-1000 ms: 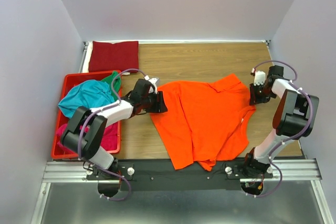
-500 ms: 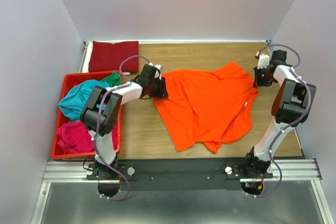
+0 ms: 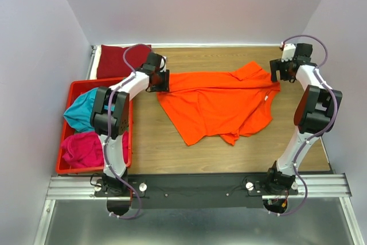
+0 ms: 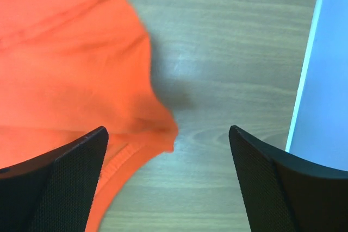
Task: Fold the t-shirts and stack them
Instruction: Flatten the tshirt out
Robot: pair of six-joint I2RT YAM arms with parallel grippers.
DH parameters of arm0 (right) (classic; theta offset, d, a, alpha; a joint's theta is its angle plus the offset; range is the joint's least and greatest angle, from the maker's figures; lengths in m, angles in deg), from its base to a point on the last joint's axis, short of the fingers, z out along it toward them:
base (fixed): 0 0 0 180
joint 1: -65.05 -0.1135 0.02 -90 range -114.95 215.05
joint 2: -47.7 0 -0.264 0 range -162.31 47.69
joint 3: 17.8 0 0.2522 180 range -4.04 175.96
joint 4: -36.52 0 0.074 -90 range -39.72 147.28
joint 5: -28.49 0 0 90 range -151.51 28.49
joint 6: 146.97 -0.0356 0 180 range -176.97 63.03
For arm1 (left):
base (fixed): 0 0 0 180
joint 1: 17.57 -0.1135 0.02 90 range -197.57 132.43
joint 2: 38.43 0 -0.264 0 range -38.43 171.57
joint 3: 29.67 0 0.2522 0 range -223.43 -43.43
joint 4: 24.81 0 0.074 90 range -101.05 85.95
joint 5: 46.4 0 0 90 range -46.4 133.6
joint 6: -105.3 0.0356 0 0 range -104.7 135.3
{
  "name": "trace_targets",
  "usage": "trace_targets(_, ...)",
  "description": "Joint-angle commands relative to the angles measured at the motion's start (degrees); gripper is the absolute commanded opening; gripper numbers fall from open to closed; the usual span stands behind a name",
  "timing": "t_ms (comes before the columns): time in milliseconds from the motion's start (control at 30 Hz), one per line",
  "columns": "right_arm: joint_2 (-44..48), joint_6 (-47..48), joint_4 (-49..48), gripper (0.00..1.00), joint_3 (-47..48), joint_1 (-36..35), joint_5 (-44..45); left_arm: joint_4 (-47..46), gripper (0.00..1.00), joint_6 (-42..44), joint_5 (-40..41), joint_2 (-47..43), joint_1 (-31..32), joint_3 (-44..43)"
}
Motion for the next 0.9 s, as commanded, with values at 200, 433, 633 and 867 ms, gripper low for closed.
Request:
trace_targets(200,24.0,9.8,1.2,1.00,-23.9,-3.8,-12.5,-1.2,0.59,10.7,-7.1,-26.6,2.1,7.0)
trace_targets(433,36.0,38.5,30.9,0.97,-33.2,-4.0,-34.2,-11.1,0.65,21.0,-15.8,-46.9,2.8,22.2)
trace_targets(633,40.6,53.3,36.8,0.85,-42.5,-4.5,-27.5,-20.8,0.69,29.2,-17.7,-58.1,15.7,35.7)
trace_targets(867,42.4,45.3,27.3,0.74,-48.4,-13.0,-21.7,-17.1,0.66,38.6,-7.3,-57.4,30.8,40.5)
